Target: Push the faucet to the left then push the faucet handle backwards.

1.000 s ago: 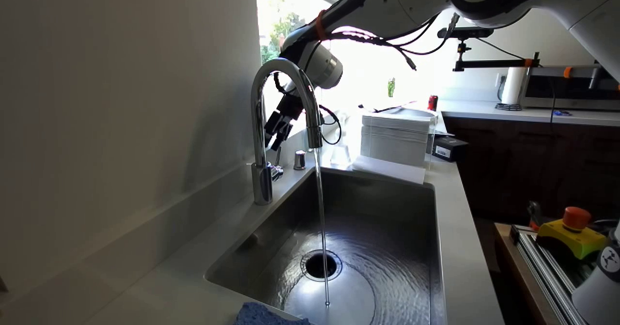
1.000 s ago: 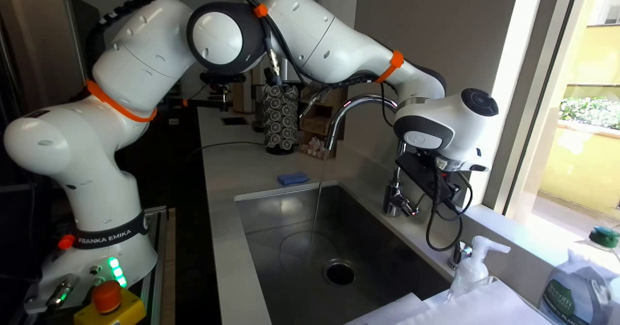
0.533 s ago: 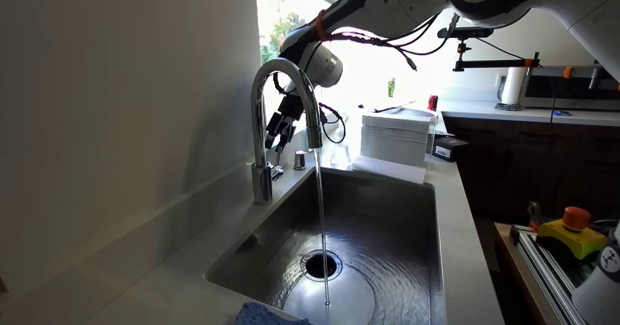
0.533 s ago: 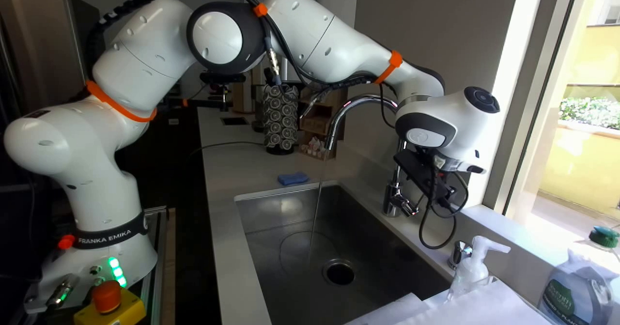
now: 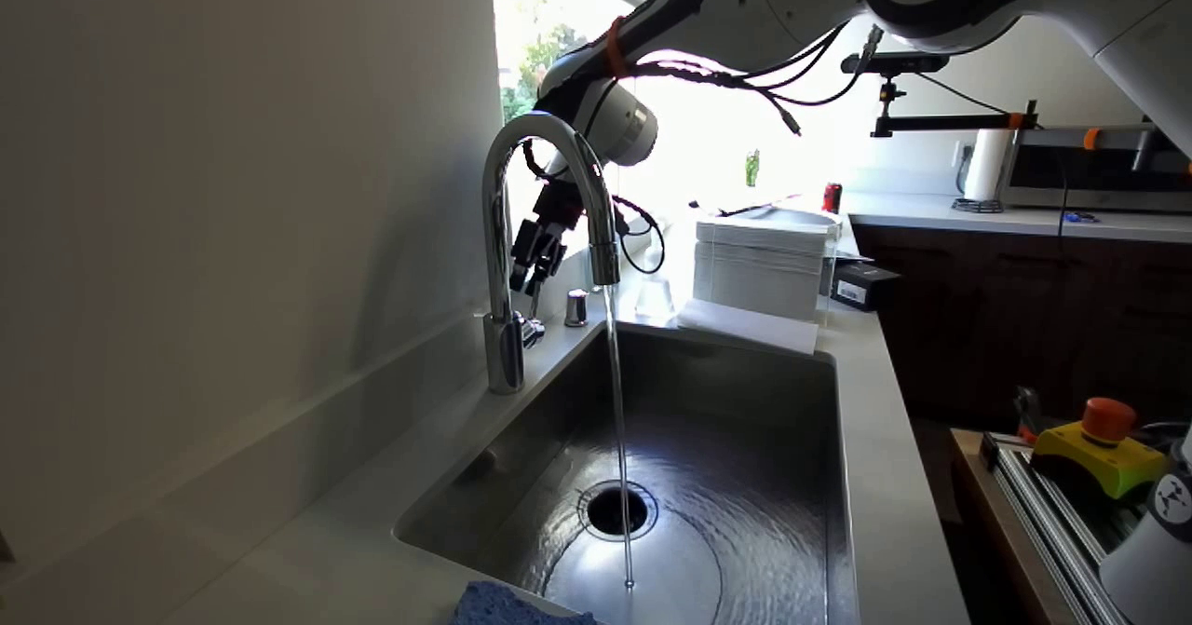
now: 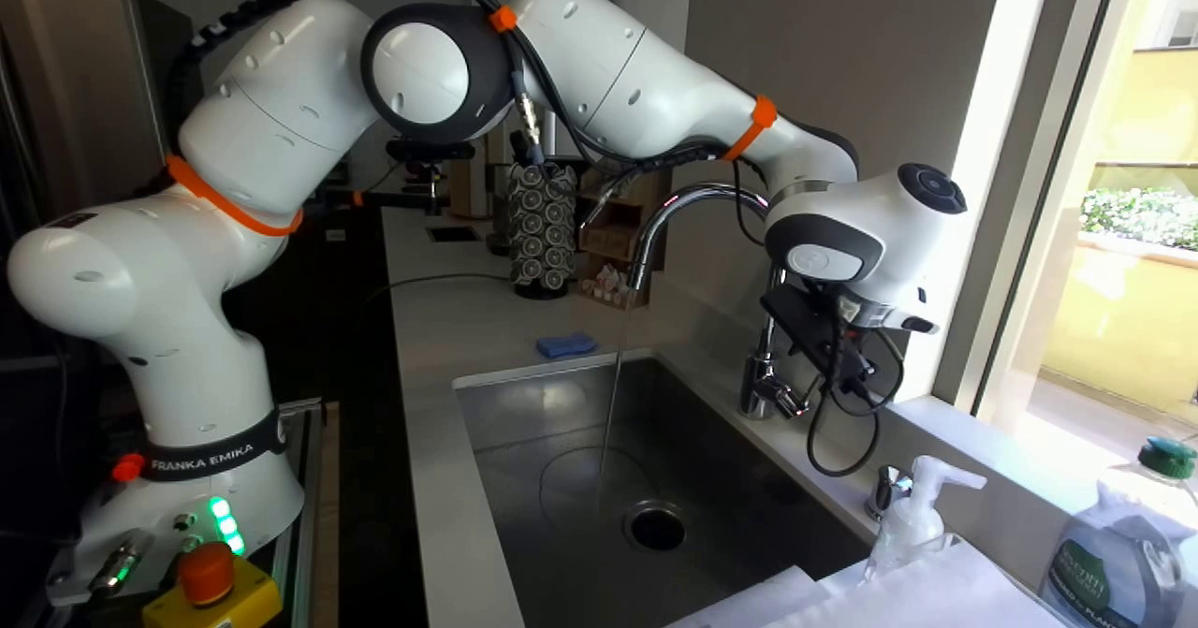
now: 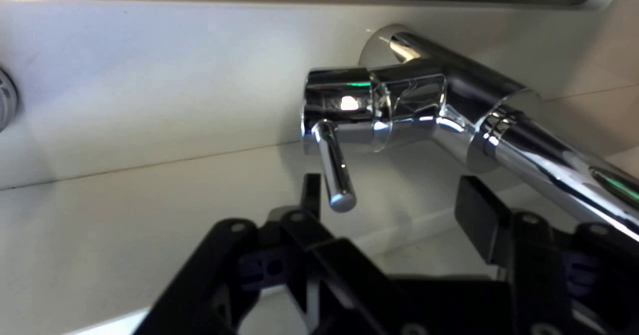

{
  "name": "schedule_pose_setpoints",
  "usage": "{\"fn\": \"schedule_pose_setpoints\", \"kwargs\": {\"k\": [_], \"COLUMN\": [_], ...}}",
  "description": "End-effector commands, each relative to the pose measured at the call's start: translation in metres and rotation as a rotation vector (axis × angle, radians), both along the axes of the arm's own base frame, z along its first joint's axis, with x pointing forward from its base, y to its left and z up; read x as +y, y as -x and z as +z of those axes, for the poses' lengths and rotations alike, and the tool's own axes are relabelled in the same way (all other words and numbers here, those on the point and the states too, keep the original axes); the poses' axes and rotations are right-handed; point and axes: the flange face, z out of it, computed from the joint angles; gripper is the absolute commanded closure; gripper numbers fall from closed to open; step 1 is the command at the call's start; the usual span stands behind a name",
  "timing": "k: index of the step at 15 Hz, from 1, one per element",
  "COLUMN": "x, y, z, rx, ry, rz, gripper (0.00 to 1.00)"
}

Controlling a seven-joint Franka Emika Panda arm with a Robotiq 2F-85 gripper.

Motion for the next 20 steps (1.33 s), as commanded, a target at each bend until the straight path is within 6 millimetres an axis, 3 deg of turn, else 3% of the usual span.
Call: {"fn": "schedule_pose_setpoints", "kwargs": {"k": [1, 4, 13, 14, 17, 20], "x": [0.002, 0.001, 0.020, 0.023, 0.022, 0.014], "y": [-0.003, -0.003, -0.004, -0.005, -0.005, -0.003], "z": [0.004, 0.007, 0.010, 0.010, 0.012, 0.016], "rx": [0.027, 0.028, 0.061, 0.069, 0.079, 0.072], "ry": [0.002, 0.018, 0.020, 0.028, 0.063, 0.094], "rz": [0.003, 0.007, 0.026, 0.020, -0.007, -0.034], "gripper": [0.57, 0.65, 0.61, 0.56, 0.29, 0.07]}}
